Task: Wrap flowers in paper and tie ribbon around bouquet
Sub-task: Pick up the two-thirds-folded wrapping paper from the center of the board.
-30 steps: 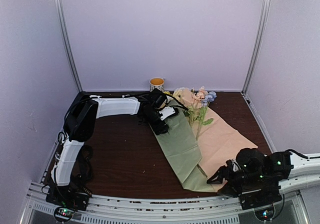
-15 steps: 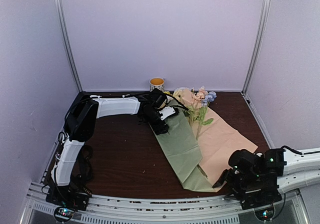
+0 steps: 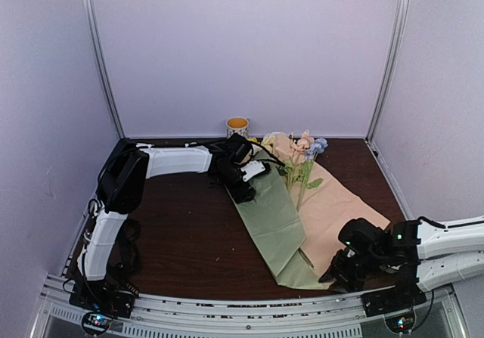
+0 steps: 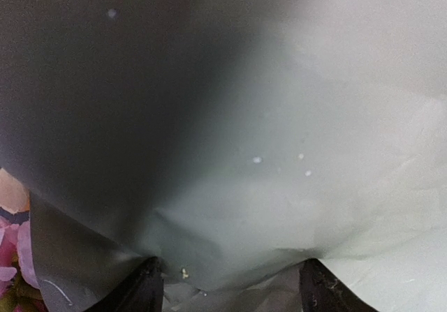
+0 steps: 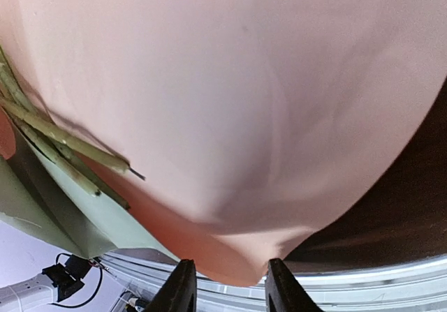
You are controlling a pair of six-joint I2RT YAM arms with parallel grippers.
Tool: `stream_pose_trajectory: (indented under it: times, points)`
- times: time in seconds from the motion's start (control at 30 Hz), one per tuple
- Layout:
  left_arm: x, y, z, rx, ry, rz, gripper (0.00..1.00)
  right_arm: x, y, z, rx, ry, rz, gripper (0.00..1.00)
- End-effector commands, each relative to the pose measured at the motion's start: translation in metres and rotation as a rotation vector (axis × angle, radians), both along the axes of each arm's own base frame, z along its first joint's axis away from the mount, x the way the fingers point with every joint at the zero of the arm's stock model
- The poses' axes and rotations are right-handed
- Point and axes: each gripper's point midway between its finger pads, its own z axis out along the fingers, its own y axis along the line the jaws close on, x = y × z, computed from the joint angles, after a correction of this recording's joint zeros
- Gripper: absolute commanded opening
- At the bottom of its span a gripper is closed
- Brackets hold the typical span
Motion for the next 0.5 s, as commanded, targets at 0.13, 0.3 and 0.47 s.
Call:
stream_pose_trajectory:
  times: [0.13, 0.3, 0.47]
  points:
    - [0.002, 0.007, -0.014, 0.029, 0.021, -0.003, 0.72, 0.042, -0.016, 0.011, -0.12, -0.132, 0.082, 0.4]
    - [0.002, 0.007, -0.014, 0.032, 0.022, -0.008, 0.72, 0.047, -0.064, 0.02, -0.302, -0.126, 0.077, 0.6]
    - [0.002, 0.007, -0.014, 0.033, 0.022, -0.008, 0.71, 0.037, -0.096, 0.011, -0.354, -0.068, 0.025, 0.69]
